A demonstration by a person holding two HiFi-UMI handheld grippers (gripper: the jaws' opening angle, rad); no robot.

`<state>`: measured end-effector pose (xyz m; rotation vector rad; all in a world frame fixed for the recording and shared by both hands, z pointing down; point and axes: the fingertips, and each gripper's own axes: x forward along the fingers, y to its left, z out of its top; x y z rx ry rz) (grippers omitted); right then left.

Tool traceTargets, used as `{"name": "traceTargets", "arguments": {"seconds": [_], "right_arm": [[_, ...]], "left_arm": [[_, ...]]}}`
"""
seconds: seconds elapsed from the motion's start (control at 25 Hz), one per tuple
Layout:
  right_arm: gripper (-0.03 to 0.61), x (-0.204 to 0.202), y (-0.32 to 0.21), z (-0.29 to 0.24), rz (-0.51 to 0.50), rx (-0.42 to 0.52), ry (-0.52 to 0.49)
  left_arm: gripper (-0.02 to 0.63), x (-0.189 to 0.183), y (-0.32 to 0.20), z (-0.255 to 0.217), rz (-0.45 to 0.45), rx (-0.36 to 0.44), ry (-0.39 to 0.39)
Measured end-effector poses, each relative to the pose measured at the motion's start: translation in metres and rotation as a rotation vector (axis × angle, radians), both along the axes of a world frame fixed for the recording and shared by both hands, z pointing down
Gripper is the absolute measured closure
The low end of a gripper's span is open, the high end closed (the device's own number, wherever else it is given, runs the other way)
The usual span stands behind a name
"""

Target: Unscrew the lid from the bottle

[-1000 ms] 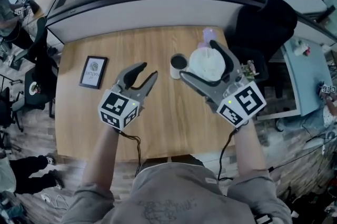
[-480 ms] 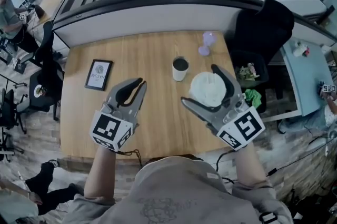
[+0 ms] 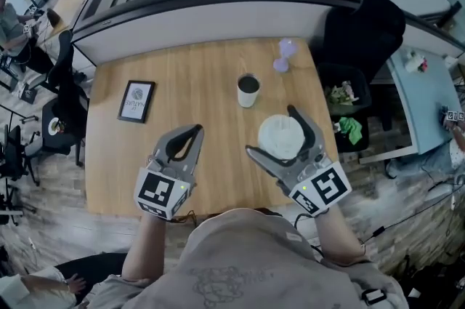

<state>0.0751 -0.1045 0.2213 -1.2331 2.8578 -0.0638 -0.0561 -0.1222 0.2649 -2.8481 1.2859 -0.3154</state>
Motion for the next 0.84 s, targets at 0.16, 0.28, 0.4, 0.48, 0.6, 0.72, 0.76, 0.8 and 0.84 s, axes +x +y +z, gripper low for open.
{"name": "traceTargets", "arguments": {"seconds": [0.16,0.28,0.4,0.48,0.6,0.72,0.76,0.8,0.84], "right_arm": [[0.067,-0.009,0.003,0.007,-0.014,-0.016,0.016],[0.067,-0.011,0.003,0.007,-0.022,-0.014,0.02],[0.067,-0.011,0.005,0.007,-0.027,-0.011,0.019],[0.067,-0.011,0.005,0.008,-0.029,-0.013,0.018],[0.067,-0.01,0.003,0.009,-0.026,-0.017,0.015],[0.067,-0.011,0.003,0.009,-0.028,-0.023,0.015],[0.067,-0.011,0.004,0.009,-0.029,-0.025,0.016],[0.067,-0.012,0.004,0.009,-0.031,-0.027,0.017],[0.067,-0.012,0.004,0.009,-0.032,-0.028,0.018]], "left_arm": [[0.612,-0.001,0.002,0.005,0.003,-0.025,-0.001],[0.612,-0.004,0.002,0.004,0.0,-0.025,0.003],[0.612,-0.004,0.003,0.003,-0.001,-0.021,0.002],[0.612,-0.004,0.004,0.003,-0.001,-0.021,0.002],[0.612,-0.003,0.002,0.003,0.001,-0.023,0.0],[0.612,-0.003,0.004,0.002,0.001,-0.029,0.001],[0.612,-0.004,0.005,0.002,0.001,-0.03,0.001],[0.612,-0.005,0.006,0.001,0.0,-0.031,0.002],[0.612,-0.005,0.006,0.0,0.0,-0.031,0.003]]}}
